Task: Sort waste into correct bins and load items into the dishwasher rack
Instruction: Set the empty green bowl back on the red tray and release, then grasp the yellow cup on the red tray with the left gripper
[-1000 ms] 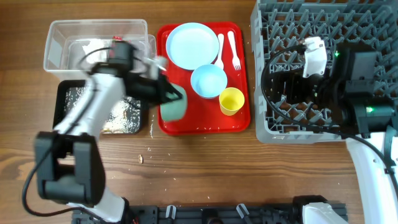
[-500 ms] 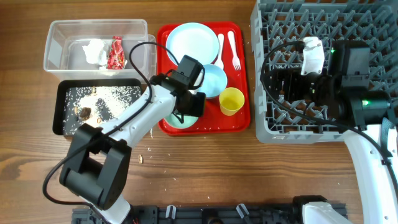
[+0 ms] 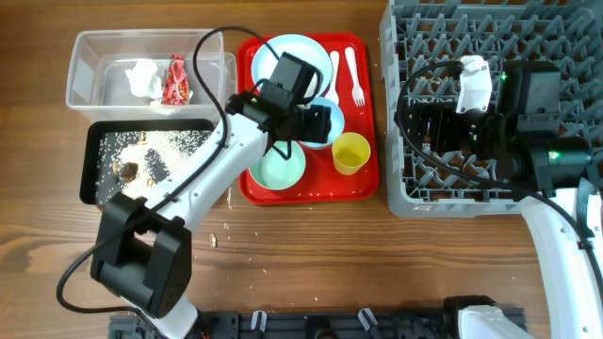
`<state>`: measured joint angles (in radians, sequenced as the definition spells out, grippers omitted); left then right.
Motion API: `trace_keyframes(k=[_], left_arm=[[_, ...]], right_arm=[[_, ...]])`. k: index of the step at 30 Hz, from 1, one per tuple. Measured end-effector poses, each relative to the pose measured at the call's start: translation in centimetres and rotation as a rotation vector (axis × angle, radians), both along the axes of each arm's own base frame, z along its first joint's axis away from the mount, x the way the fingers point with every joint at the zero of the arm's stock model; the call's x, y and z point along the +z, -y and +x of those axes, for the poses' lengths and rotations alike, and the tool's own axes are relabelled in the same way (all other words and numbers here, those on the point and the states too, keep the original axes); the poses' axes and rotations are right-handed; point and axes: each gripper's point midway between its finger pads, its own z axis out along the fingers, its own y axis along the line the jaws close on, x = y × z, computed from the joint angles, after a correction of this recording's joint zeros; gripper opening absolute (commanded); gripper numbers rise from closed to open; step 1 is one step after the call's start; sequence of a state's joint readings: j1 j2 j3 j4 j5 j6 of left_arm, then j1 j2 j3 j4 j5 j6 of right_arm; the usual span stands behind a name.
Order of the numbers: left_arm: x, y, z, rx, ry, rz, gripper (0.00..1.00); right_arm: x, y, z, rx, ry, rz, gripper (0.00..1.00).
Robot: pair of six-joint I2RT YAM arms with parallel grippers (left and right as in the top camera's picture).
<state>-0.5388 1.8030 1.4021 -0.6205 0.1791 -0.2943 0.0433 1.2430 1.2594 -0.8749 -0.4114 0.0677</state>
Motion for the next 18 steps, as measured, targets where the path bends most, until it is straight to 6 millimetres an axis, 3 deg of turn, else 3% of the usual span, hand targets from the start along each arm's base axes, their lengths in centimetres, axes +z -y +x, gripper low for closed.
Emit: trace_keyframes(k=[5,9,11,13,17,18], left_arm=[[-0.9,1.8,-0.5,-0.063,-0.006,-0.01,0.63],[-4.4,3.2,-1.7,-0.107,-0.071,0.029,0.61],[-5.7,3.6,-2.2,-0.123,-0.095,0.046,0.51],[-6.3,4.0,-2.7,-0.136,-0.107,0.054,0.36],[-6.3,4.8,-3.0,-0.165,-0.093,0.053,0.04],[-6.3,5.0,-3.2,-0.171,-0.093,0.054,0.04]], right_arm=[[0.0,0.0,0.0,0.0,0.0,0.0,1.0],[0.0,0.0,0.0,0.0,0.0,0.0,1.0],[0.0,0.0,0.0,0.0,0.0,0.0,1.0],[0.0,0.0,0.0,0.0,0.0,0.0,1.0],[0.0,0.0,0.0,0.0,0.0,0.0,1.0],[0.0,0.0,0.0,0.0,0.0,0.0,1.0]])
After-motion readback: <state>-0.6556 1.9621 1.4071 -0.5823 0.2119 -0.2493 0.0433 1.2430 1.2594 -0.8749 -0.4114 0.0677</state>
